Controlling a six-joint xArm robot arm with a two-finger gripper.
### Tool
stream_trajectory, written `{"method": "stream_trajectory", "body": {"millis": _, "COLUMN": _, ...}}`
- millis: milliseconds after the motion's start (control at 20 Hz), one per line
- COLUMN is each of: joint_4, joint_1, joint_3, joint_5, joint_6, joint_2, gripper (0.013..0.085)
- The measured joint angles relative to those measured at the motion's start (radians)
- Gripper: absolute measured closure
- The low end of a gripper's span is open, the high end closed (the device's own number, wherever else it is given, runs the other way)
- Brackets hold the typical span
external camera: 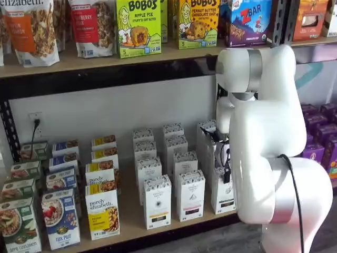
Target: Pick up the white box with a green strip in the middle, on the bottom shelf, the sixth box from the left
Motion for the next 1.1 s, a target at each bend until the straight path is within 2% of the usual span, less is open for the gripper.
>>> {"method": "stream_trajectory", "body": {"millis": 600, "joint_4": -0.077, "joint_1": 0.002, "joint_3": 0.006, "joint_5": -0.006, "joint_6": 0.07, "joint_2": 0.015, "gripper": 0.013}}
{"method": "stream_trajectory", "body": {"millis": 1100, "joint_4": -0.091, "joint_1": 0.004, "joint_3": 0.011, "joint_5": -0.038, "joint_6": 0.085, "joint_2": 0.03, "gripper": 0.013}}
